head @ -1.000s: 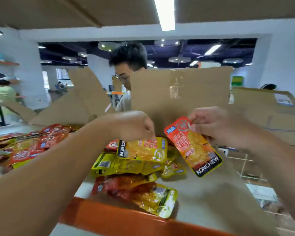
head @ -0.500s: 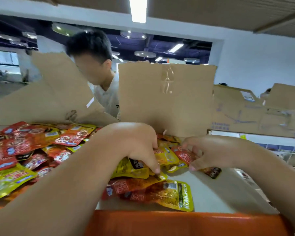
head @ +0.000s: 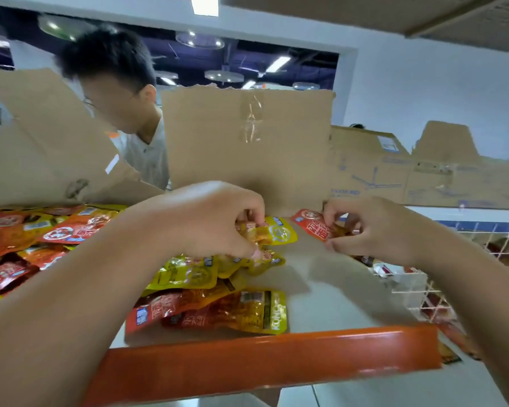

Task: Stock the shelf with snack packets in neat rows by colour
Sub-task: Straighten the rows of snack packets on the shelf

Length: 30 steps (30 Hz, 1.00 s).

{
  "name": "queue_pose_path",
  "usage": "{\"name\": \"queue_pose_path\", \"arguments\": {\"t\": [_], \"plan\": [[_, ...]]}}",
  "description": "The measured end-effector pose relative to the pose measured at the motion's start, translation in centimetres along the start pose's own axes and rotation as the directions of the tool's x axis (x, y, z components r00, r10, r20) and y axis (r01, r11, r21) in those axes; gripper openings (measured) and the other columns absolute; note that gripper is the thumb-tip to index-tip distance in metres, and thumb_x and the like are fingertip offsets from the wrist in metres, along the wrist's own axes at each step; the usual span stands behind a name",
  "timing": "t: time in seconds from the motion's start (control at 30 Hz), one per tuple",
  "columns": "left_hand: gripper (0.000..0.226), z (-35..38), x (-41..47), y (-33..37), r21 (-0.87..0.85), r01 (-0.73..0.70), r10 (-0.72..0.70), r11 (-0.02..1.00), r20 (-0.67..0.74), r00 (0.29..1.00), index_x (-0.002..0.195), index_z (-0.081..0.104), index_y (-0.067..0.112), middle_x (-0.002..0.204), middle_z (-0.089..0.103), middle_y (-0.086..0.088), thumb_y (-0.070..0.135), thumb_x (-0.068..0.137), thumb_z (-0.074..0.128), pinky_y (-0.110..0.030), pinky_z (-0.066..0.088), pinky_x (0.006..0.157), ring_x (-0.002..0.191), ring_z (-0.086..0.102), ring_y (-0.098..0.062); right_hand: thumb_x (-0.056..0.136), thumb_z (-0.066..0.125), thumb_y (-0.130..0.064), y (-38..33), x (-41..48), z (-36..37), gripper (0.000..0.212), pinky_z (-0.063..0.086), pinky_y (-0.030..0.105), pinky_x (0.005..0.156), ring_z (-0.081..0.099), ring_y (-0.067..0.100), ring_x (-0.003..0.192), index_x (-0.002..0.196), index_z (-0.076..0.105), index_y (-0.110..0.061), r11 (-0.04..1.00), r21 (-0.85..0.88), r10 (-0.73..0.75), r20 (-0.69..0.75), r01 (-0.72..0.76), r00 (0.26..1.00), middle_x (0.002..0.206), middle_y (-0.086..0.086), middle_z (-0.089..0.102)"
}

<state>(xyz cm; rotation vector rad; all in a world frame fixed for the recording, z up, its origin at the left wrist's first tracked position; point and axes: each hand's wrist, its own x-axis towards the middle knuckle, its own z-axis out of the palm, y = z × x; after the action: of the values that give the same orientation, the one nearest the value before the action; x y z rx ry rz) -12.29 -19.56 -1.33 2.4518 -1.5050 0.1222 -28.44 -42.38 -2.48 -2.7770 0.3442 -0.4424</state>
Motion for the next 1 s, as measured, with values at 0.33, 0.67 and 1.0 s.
{"name": "queue_pose_path", "arguments": {"t": [0.33, 0.67, 1.0], "plan": [[0.035, 1.9, 3.4, 13.8, -0.047, -0.190, 0.184, 0.981, -0.113, 0.976, 0.098, 0.061, 0.057, 0.092, 0.063, 0.030, 0.064, 0.070, 0.080, -0.021, 0.047, 0.069, 0.082, 0.059, 0.009, 0.084, 0.074, -0.044, 9.7, -11.5, -5.1, 0.023, 0.056, 0.041, 0.063, 0.061, 0.013, 0.059, 0.099, 0.059, -0.036, 0.966, 0.203, 0.195, -0.183, -0.157, 0.963, 0.078, -0.006, 0.068], [0.043, 13.9, 10.1, 33.5, -0.057, -0.230, 0.226, 0.972, -0.058, 0.972, 0.113, 0.057, 0.047, 0.105, 0.063, 0.021, 0.065, 0.078, 0.076, -0.029, 0.054, 0.082, 0.093, 0.061, -0.004, 0.081, 0.076, -0.044, 27.4, -27.2, -7.8, 0.024, 0.043, 0.026, 0.063, 0.057, 0.001, 0.068, 0.092, 0.057, -0.035, 0.938, 0.162, 0.345, -0.323, -0.308, 0.881, 0.083, -0.016, 0.059], [0.050, 29.6, 12.9, 40.2, -0.303, -0.067, 0.089, 0.951, 0.059, 0.994, 0.117, 0.054, 0.055, 0.103, 0.061, 0.021, 0.059, 0.076, 0.082, -0.028, 0.055, 0.079, 0.087, 0.062, 0.000, 0.084, 0.073, -0.034, 38.9, -33.6, -5.7, 0.013, 0.037, 0.012, 0.068, 0.050, -0.003, 0.090, 0.083, 0.060, -0.032, 0.884, 0.178, 0.462, -0.196, -0.432, 0.865, 0.093, -0.012, 0.060]]}}
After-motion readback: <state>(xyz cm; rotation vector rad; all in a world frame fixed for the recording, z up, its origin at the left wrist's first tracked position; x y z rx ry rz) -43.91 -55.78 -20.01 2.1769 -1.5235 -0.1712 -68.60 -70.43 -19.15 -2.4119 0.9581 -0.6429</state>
